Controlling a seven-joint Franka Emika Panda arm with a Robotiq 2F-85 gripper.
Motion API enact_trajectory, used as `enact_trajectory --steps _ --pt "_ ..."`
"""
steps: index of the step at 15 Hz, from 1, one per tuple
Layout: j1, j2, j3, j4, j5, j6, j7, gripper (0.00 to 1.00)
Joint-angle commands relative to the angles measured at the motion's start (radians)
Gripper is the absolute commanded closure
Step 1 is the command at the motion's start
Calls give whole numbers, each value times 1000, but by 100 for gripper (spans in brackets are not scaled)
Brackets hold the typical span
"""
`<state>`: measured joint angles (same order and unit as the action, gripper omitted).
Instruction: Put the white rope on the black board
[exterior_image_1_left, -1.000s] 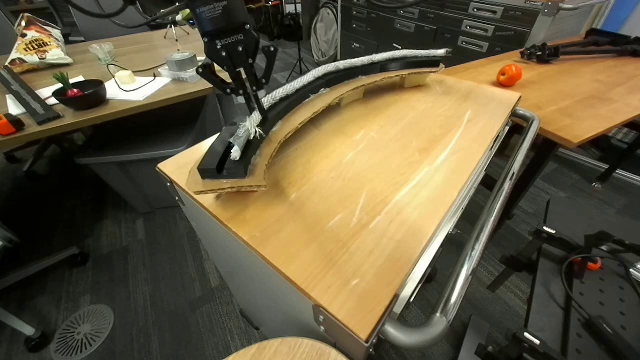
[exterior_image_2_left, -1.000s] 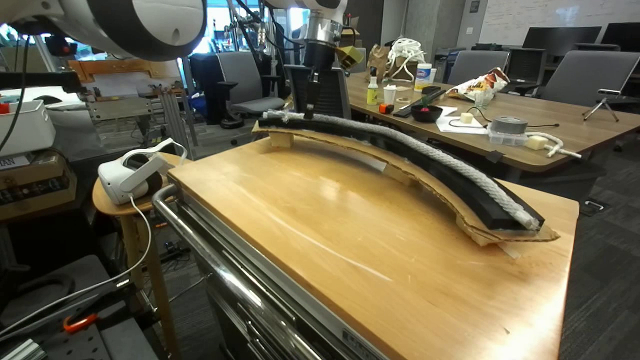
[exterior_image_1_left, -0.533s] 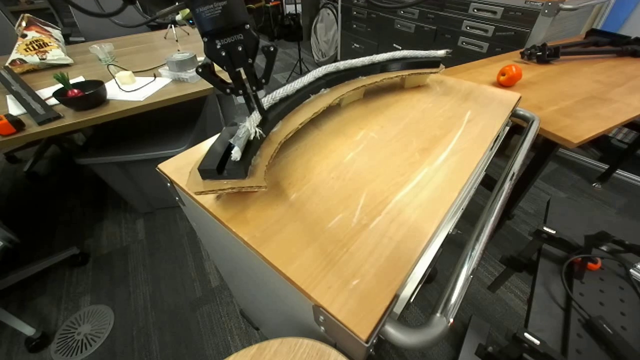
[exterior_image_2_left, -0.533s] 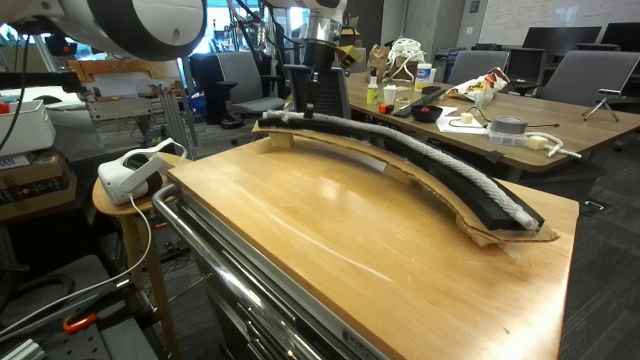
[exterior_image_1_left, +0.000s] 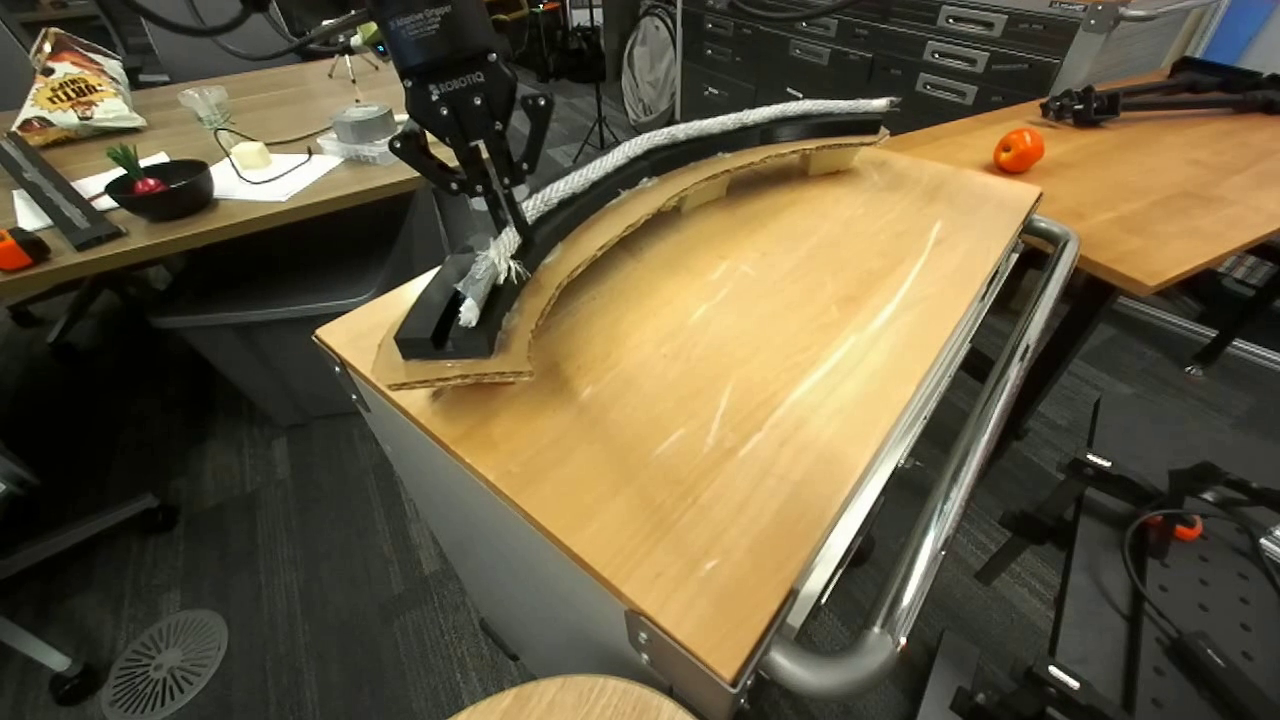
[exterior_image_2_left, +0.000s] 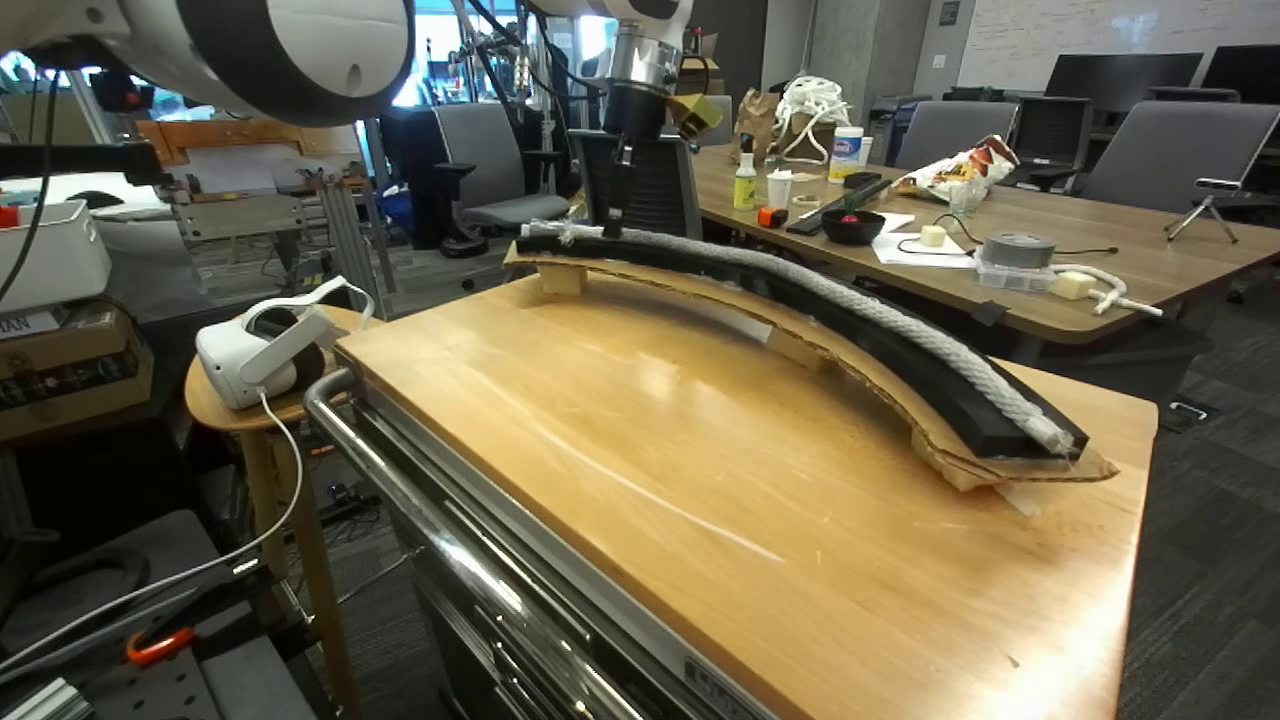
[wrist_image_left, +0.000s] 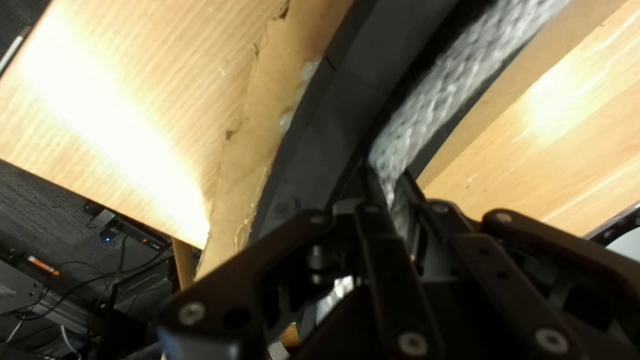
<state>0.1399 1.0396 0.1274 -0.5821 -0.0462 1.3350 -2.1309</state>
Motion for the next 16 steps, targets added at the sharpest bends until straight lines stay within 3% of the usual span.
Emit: enact_trajectory --steps 1,8,9,10,12,16 --pt "5 35 15 66 27 -13 31 91" --pt "-25 35 23 78 103 -3 85 91" --pt "-25 35 18 78 103 -2 87 84" --pt "-25 34 13 78 99 1 91 62" --pt "-30 31 10 79 95 2 96 59" --pt "-67 8 25 91 131 41 123 30"
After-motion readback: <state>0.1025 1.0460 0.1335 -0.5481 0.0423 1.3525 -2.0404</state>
